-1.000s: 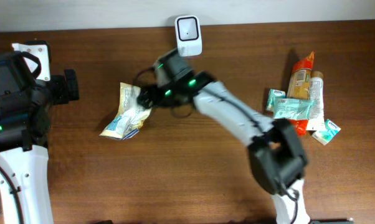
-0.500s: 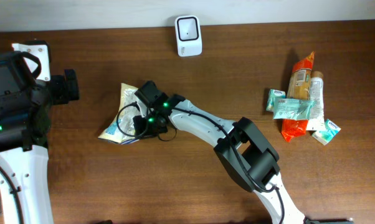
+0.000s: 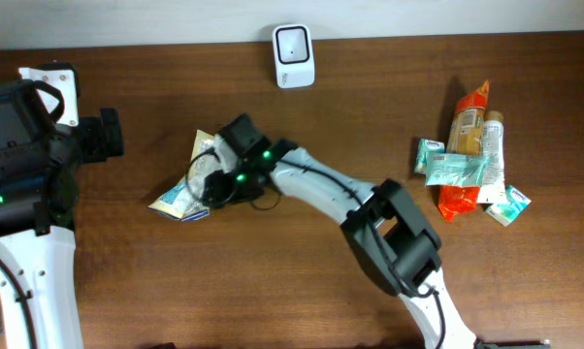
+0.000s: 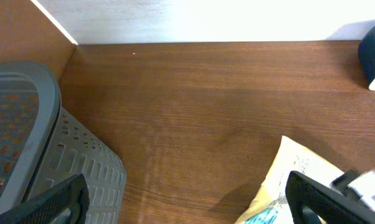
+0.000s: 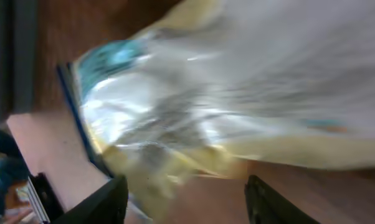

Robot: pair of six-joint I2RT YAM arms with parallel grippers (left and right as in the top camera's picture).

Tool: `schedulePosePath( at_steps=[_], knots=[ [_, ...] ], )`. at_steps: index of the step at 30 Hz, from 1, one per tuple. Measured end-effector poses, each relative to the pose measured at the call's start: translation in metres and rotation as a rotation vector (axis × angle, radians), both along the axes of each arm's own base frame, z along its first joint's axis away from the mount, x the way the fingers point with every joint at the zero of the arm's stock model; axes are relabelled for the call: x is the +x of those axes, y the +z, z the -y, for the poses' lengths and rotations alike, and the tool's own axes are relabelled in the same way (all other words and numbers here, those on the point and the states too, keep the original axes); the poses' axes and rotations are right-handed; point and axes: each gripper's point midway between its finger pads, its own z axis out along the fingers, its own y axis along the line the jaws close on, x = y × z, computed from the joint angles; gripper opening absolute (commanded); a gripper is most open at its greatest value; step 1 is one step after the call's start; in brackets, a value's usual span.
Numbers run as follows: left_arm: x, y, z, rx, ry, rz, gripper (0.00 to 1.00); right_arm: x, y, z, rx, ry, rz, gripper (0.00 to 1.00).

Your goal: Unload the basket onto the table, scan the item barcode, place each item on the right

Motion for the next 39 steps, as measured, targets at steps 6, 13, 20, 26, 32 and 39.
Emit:
schedulePosePath(
  at_steps=[6, 13, 20, 26, 32, 39],
  knots=[
    [0.000, 0.000, 0.000, 0.000, 0.000, 0.000, 0.99, -0.025, 0.001, -0.025, 0.003, 0.058, 0.042, 0.51],
    [0.000, 0.000, 0.000, 0.000, 0.000, 0.000, 0.99, 0.009, 0.005, -0.007, -0.007, 0.004, 0.092, 0.04],
    [0.000, 0.000, 0.000, 0.000, 0.000, 0.001, 0.99, 0.069, 0.052, -0.021, 0.145, -0.061, 0.285, 0.04],
    [0.000, 0.000, 0.000, 0.000, 0.000, 0.000, 0.99, 0.027, 0.015, -0.056, 0.111, 0.040, 0.275, 0.04],
    [0.000, 0.000, 0.000, 0.000, 0.000, 0.000, 0.99, 0.011, -0.012, -0.026, -0.037, 0.055, 0.169, 0.04],
    [0.000, 0.000, 0.000, 0.000, 0.000, 0.000, 0.99, 0.034, -0.030, 0.025, -0.177, -0.035, 0.113, 0.15]
  ],
)
